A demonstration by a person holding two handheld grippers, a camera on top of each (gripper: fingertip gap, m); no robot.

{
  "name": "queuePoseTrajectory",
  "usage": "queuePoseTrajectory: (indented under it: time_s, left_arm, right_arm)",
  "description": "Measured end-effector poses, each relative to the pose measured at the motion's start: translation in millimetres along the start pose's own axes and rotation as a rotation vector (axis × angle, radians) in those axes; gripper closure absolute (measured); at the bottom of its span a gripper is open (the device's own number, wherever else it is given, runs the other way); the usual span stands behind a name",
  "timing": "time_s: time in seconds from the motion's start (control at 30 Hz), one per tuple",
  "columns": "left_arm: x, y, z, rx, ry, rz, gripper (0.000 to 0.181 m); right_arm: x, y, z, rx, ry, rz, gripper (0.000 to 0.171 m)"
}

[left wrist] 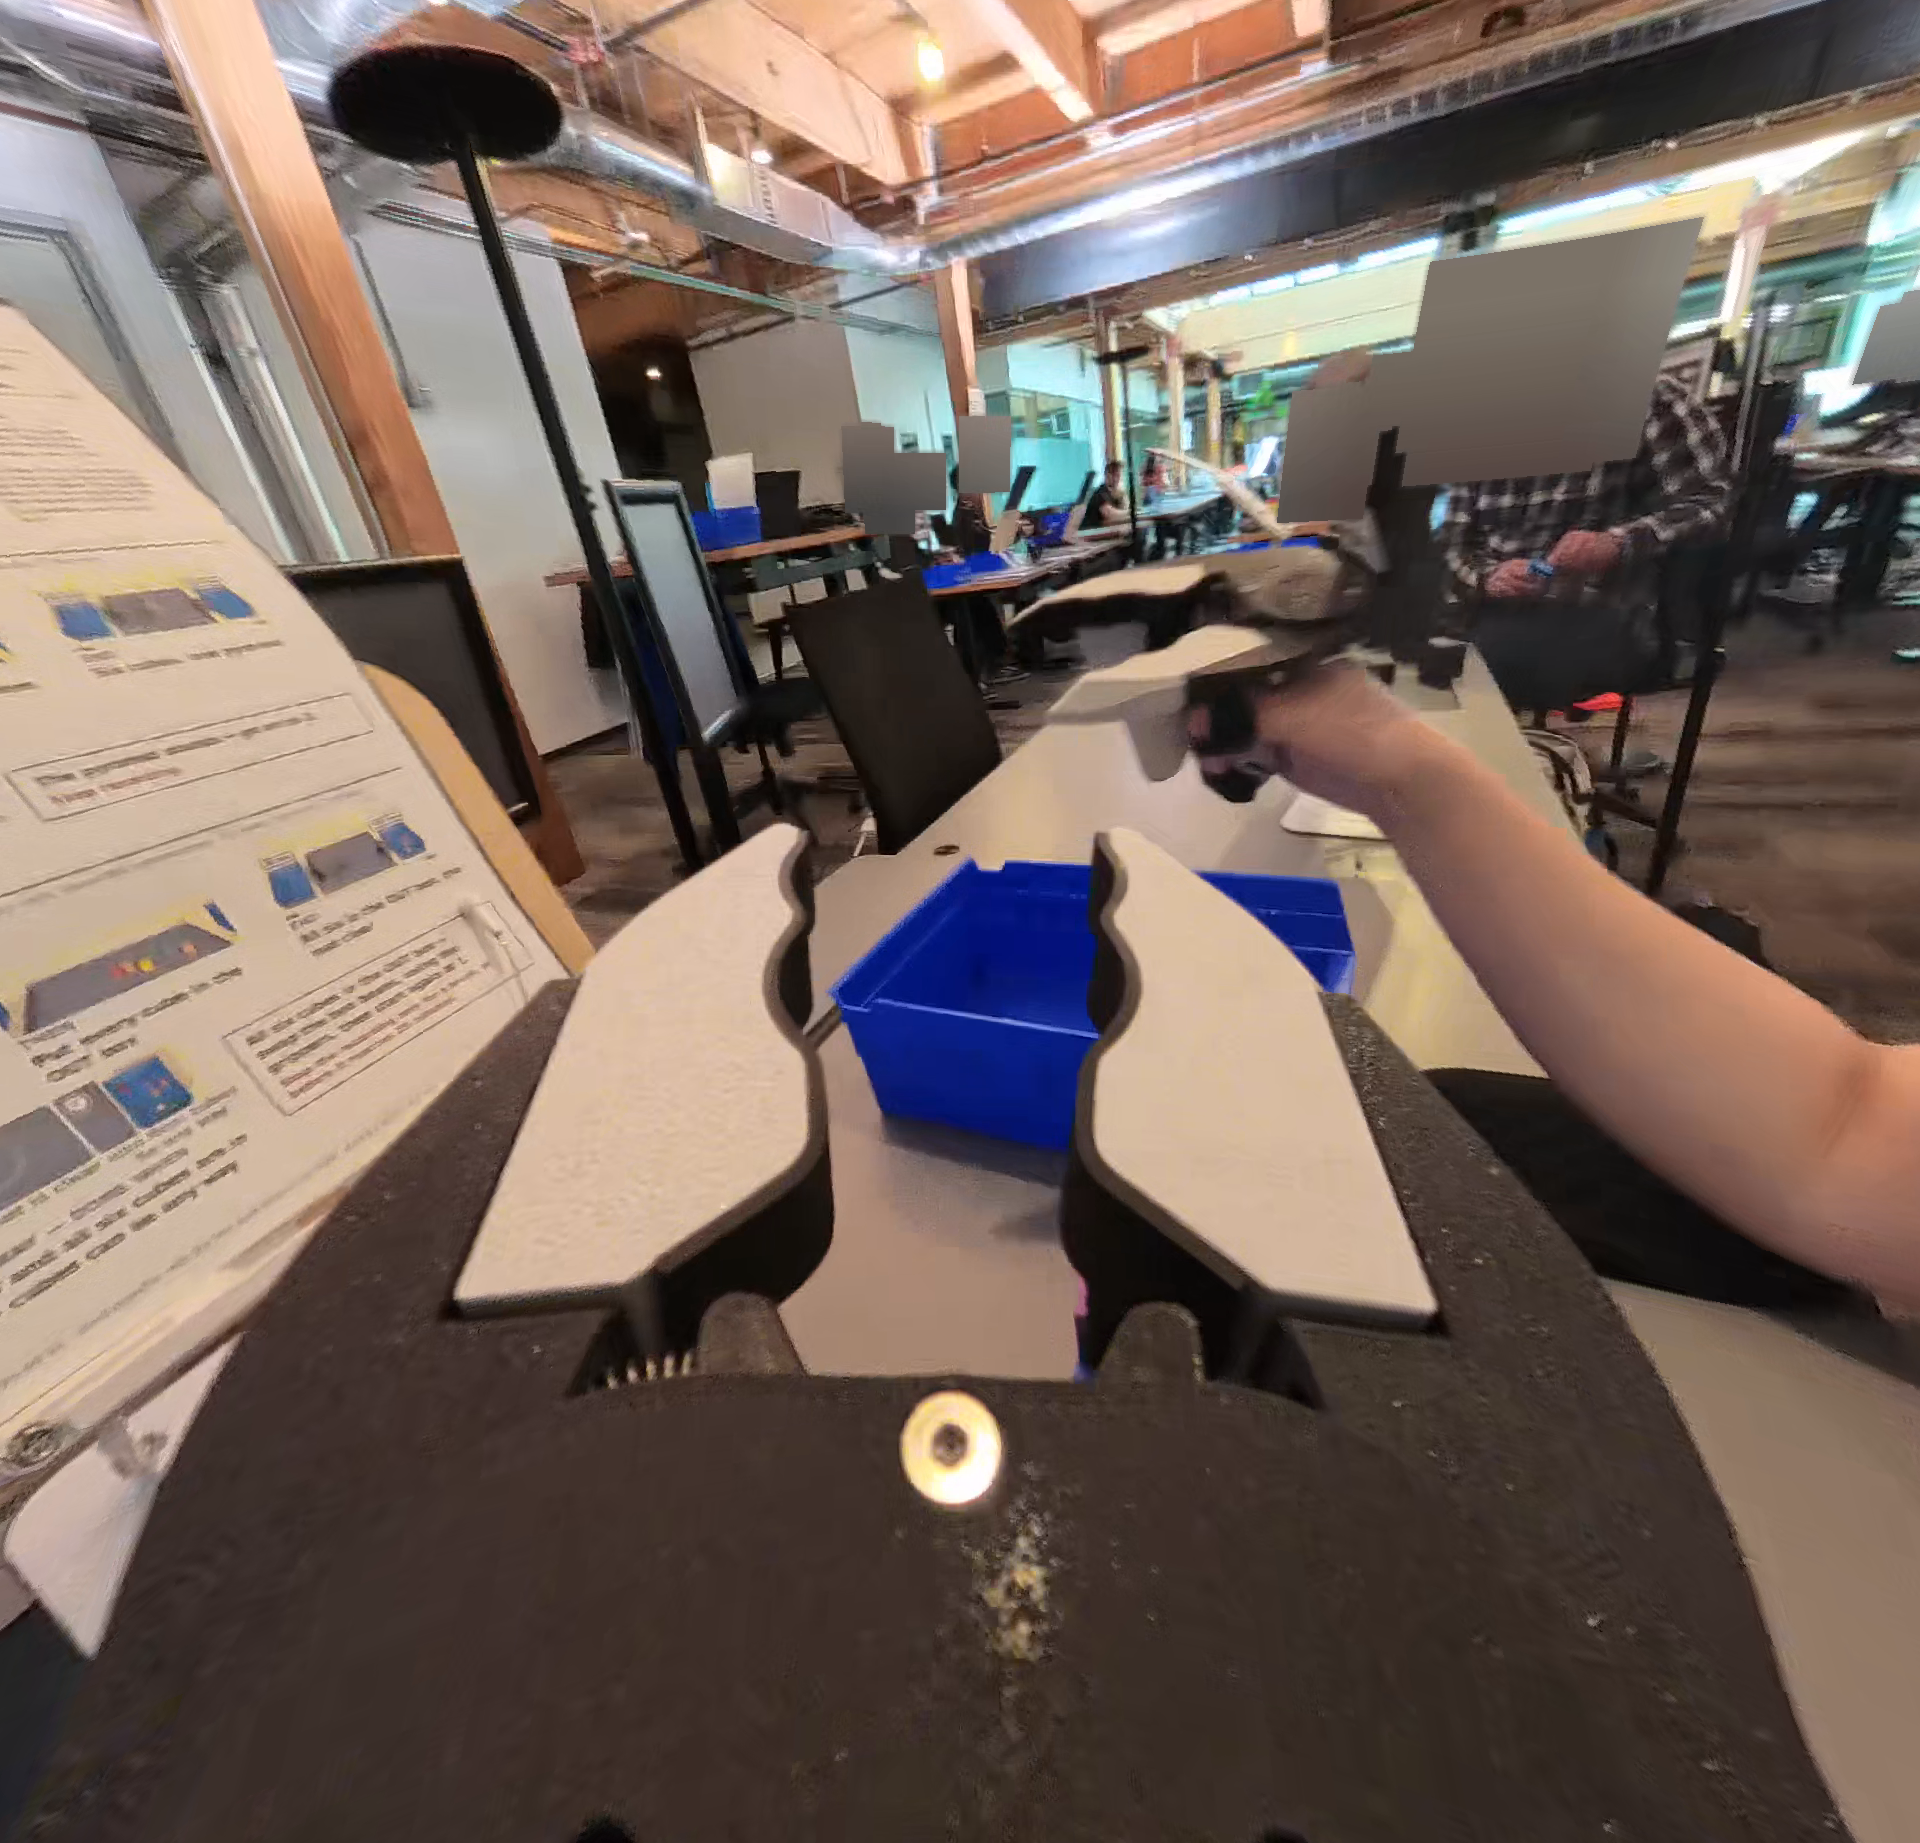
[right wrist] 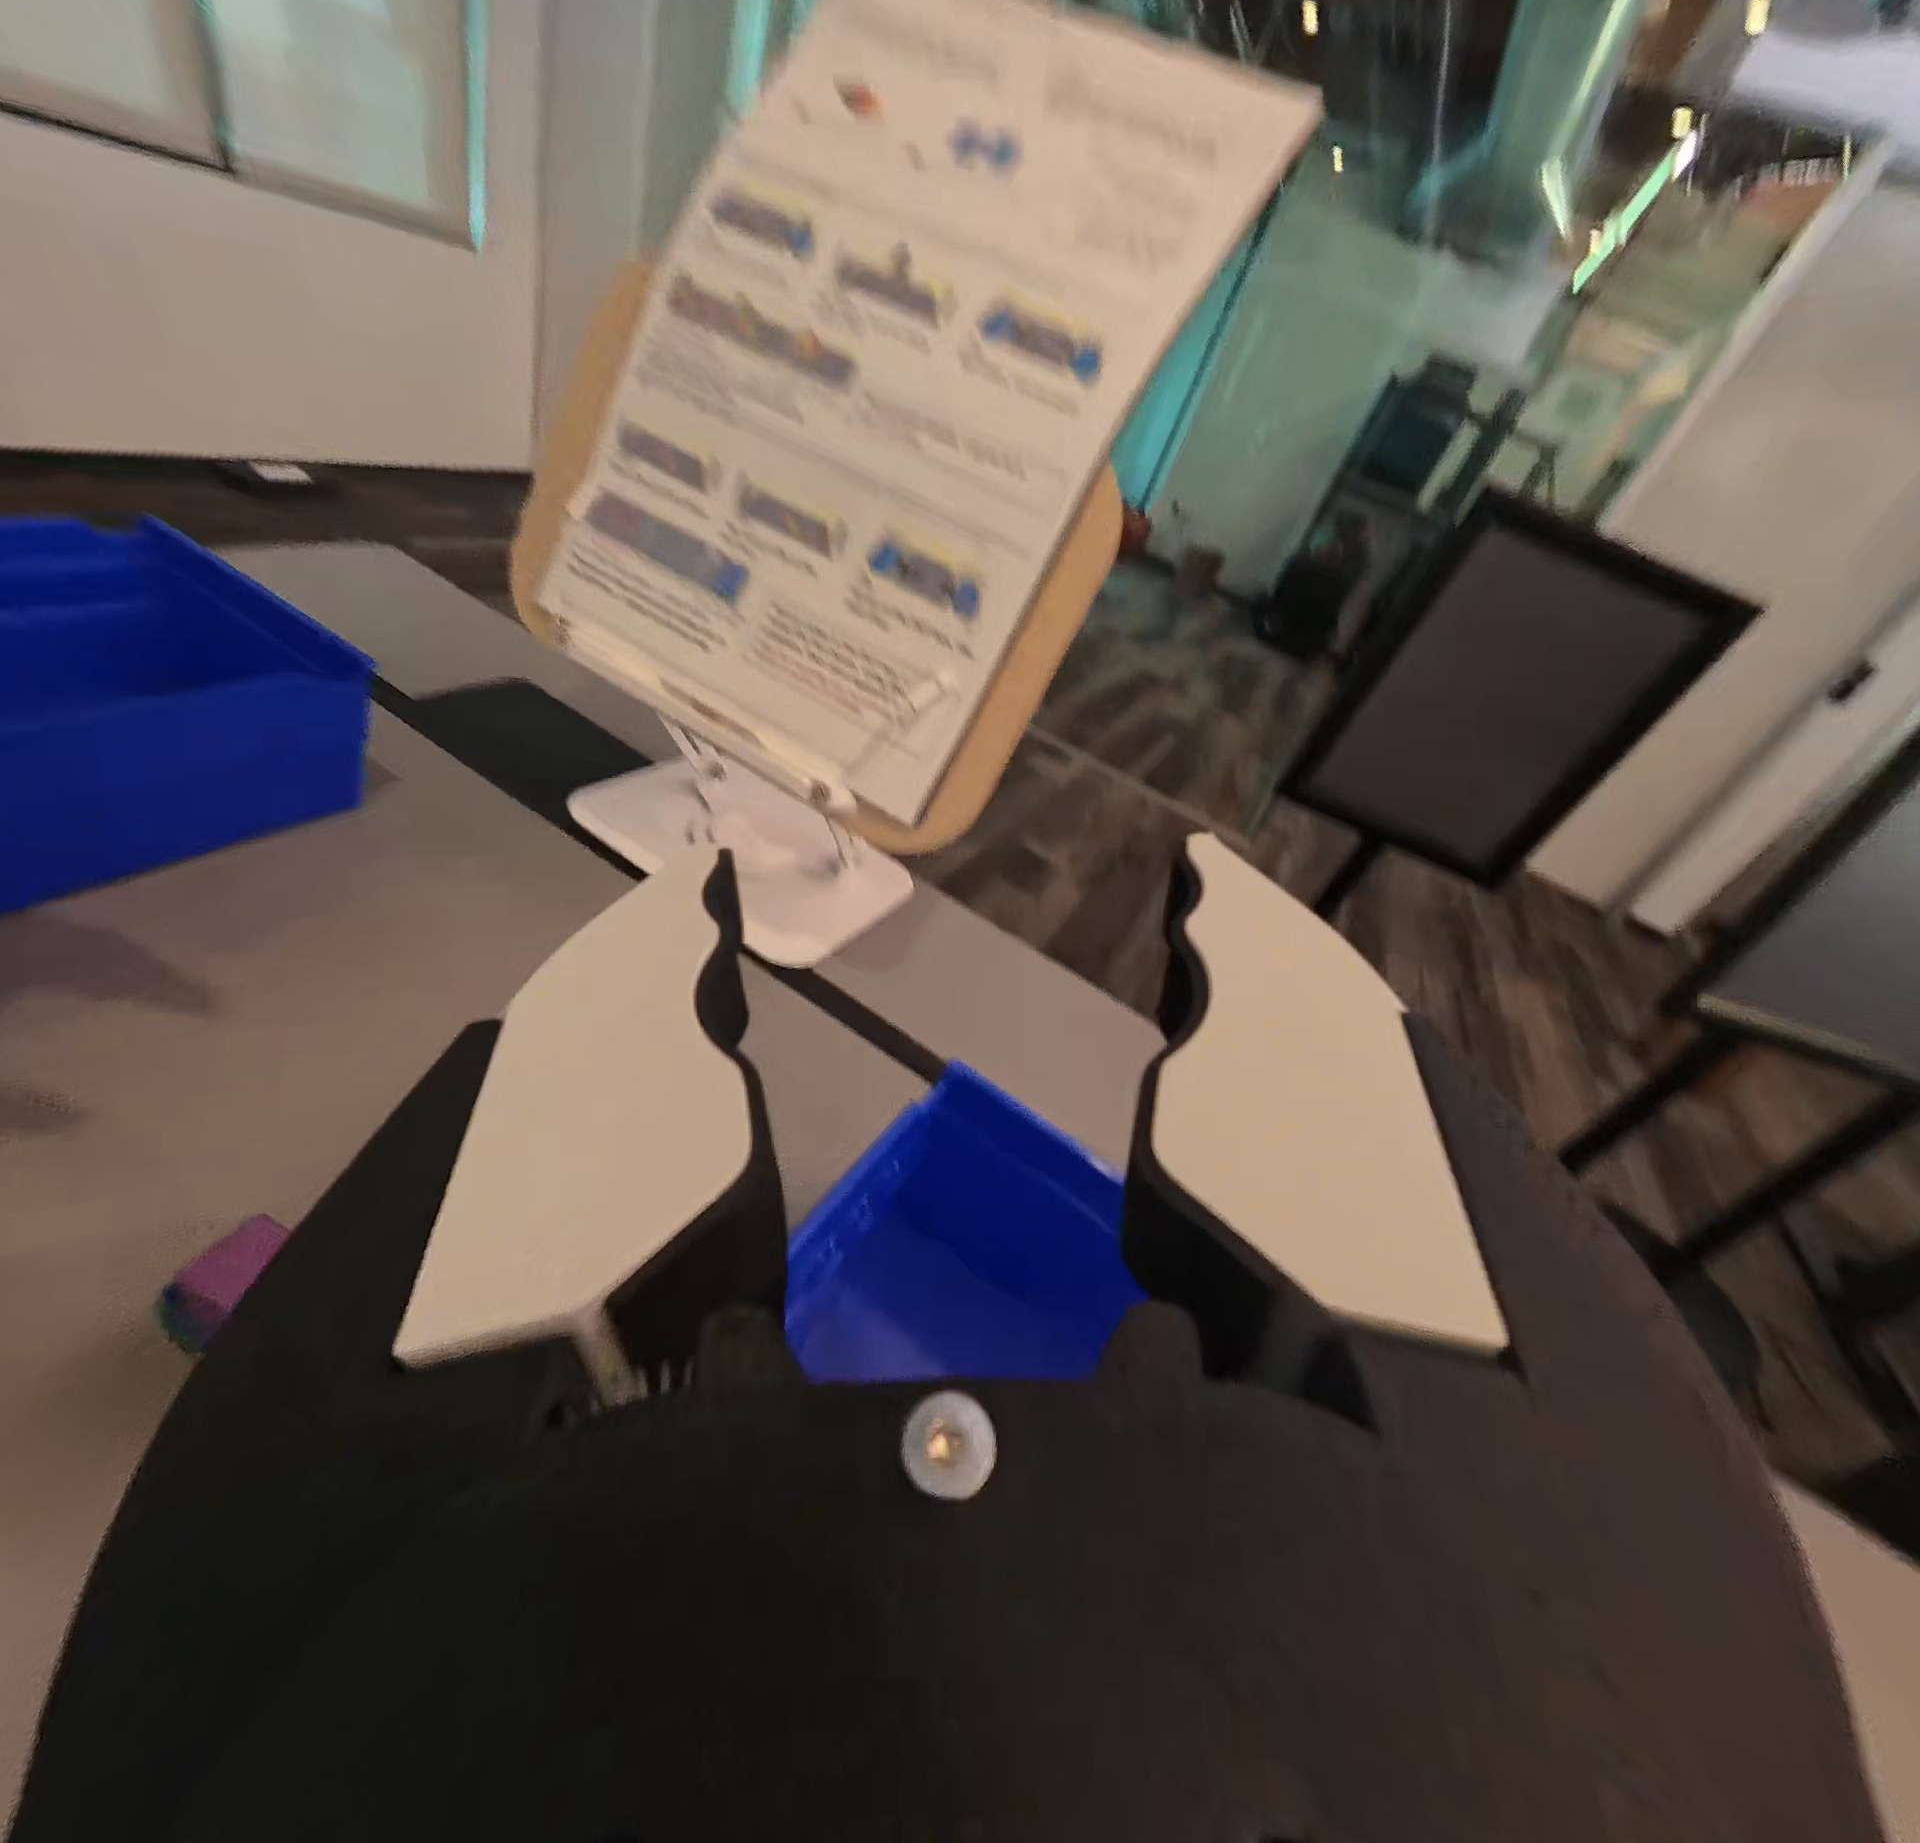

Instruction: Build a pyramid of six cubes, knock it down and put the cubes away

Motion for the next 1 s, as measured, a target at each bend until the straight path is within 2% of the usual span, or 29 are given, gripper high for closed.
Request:
queuePoseTrajectory:
  time_s: [0.17, 0.33, 0.4, 0.53, 0.73, 0.87, 1.0]
  left_arm:
    - [-5, 9, 0, -0.113, -0.047, 0.005, 0.125]
    - [-6, 14, 1, -0.09, -0.042, 0.021, 0.122]
    - [-5, 15, 2, -0.064, -0.006, -0.017, 0.124]
    - [-3, 18, 2, -0.08, 0.018, -0.018, 0.134]
    - [0, 9, -4, -0.048, 0.032, 0.027, 0.165]
    - [2, 2, -9, -0.02, 0.053, 0.016, 0.178]
    - [5, -2, -11, -0.013, 0.071, 0.028, 0.181]
  right_arm:
    - [-26, -35, -16, 0.124, -0.061, -0.081, 0.08]
    - [-26, -36, -20, 0.147, -0.075, -0.099, 0.089]
    - [-22, -34, -21, 0.138, -0.052, -0.094, 0.096]
    - [-20, -32, -24, 0.149, -0.099, -0.073, 0.126]
    - [-61, -34, -24, 0.122, -0.394, -0.217, 0.167]
    - [-92, -23, -17, 0.006, -0.55, -0.352, 0.17]
    - [-132, 0, -12, -0.12, -0.834, -0.407, 0.171]
Point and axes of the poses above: each gripper's, where its closed fingertips meet, z out along the fingers, y out of its underside, x = y × z across the jaws, the point moved 7 cm from there along -z, back along the fingers, and after that the axes turned 6 degrees about x, right-handed, at the moved point
